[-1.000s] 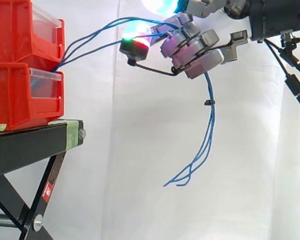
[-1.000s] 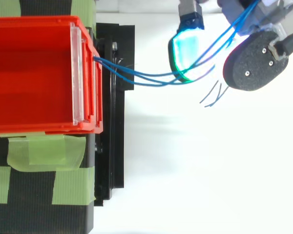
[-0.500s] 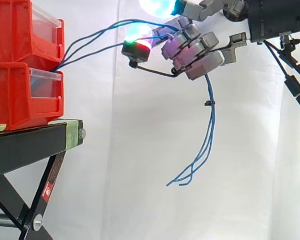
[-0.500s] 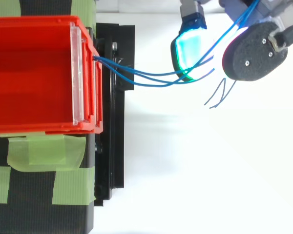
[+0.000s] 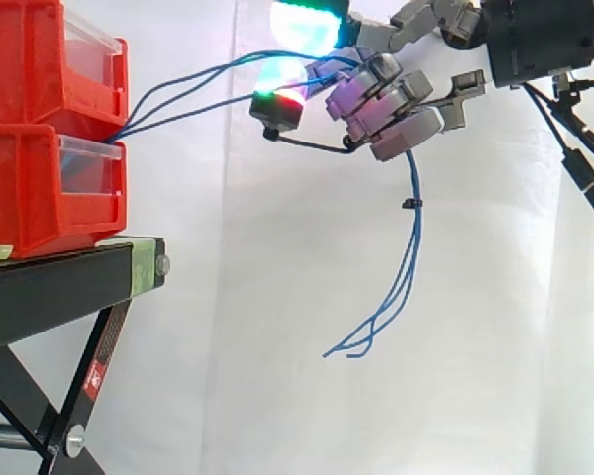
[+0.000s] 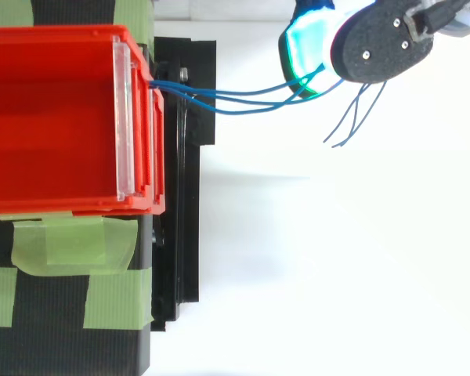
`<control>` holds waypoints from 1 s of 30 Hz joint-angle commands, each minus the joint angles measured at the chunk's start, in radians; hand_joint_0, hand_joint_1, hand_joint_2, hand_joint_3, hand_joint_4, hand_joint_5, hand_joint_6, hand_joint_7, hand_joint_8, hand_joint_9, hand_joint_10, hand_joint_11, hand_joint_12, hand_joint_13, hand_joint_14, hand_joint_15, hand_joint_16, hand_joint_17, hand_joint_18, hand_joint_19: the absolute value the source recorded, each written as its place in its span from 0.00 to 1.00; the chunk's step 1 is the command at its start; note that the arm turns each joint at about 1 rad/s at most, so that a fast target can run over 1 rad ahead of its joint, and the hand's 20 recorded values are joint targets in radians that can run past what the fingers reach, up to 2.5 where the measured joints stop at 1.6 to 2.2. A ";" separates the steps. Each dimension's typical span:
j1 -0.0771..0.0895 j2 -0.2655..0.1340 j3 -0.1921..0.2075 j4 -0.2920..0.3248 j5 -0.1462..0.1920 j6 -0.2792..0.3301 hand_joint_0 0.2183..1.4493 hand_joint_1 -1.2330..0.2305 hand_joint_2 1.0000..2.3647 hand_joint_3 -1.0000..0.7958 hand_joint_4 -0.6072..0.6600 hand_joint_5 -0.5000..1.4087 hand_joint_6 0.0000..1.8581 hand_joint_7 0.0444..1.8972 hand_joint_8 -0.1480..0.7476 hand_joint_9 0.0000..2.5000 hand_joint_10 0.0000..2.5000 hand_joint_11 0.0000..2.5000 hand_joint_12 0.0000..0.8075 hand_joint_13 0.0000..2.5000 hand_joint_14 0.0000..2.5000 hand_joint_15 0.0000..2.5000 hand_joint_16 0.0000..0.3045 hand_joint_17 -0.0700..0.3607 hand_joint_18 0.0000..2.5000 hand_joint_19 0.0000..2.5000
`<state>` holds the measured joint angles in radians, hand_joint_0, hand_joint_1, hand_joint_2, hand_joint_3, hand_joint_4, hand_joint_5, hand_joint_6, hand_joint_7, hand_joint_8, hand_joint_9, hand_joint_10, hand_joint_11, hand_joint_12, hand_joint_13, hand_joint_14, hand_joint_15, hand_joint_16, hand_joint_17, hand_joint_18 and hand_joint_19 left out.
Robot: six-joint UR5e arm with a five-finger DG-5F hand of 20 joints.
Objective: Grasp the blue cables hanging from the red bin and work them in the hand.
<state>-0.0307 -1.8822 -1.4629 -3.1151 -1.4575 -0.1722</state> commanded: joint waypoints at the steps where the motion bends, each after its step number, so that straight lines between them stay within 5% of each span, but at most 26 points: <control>1: 0.000 0.000 -0.001 0.001 0.000 -0.001 0.56 0.38 0.01 0.10 0.69 0.54 0.00 0.76 0.61 0.34 1.00 1.00 0.54 0.45 0.92 0.57 0.18 0.45 0.61 0.53; 12: -0.003 0.000 -0.001 0.003 -0.003 -0.009 0.58 0.31 0.01 0.11 0.70 0.48 0.01 0.74 0.60 0.28 1.00 1.00 0.55 0.41 0.94 0.56 0.18 0.46 0.57 0.53; 19: -0.003 0.000 0.001 0.003 -0.004 -0.009 0.61 0.31 0.02 0.39 0.69 0.45 0.02 0.73 0.61 0.25 1.00 1.00 0.55 0.38 0.95 0.55 0.19 0.46 0.54 0.53; 30: -0.003 0.000 -0.001 0.004 -0.004 -0.009 0.66 0.31 0.00 0.67 0.71 0.45 0.03 0.71 0.63 0.24 1.00 0.96 0.60 0.37 0.99 0.51 0.22 0.51 0.55 0.51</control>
<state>-0.0339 -1.8822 -1.4628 -3.1122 -1.4612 -0.1810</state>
